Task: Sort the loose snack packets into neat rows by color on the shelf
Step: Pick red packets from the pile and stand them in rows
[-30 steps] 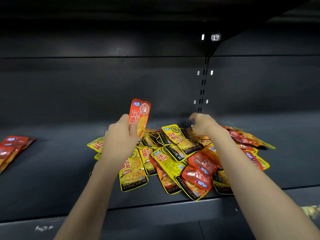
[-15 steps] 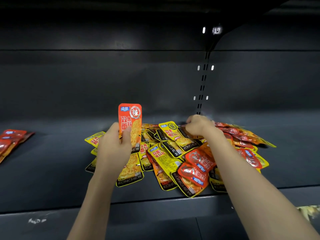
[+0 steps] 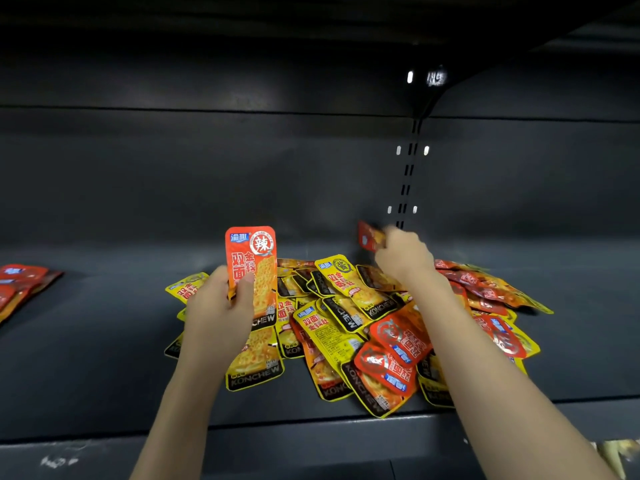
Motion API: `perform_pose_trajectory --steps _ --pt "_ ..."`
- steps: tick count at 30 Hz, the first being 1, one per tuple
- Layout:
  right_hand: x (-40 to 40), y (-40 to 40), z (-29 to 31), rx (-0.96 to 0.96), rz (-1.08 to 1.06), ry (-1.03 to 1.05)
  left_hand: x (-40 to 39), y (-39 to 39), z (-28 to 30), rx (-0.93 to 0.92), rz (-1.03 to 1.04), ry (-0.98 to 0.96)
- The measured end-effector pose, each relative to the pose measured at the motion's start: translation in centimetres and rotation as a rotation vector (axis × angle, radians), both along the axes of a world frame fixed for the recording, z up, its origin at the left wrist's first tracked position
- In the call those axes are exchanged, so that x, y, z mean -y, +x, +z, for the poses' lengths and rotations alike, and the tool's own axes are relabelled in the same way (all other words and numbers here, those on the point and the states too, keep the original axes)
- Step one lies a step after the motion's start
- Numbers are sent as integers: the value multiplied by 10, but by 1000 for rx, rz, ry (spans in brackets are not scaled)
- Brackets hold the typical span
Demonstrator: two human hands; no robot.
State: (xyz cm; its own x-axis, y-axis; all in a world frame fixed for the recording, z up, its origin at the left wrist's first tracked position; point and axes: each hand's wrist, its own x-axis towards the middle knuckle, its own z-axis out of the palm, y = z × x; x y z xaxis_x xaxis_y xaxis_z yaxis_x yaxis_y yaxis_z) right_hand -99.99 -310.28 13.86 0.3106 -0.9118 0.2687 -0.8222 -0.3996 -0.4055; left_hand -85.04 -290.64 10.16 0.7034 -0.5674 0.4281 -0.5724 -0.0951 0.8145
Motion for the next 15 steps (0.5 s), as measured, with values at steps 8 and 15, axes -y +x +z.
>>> perform_pose_trajectory --steps 8,15 --pt "-43 37 28 812 209 265 -21 11 6 -68 24 -78" --pt "-110 79 -4 1112 390 828 -45 48 4 -107 46 -131"
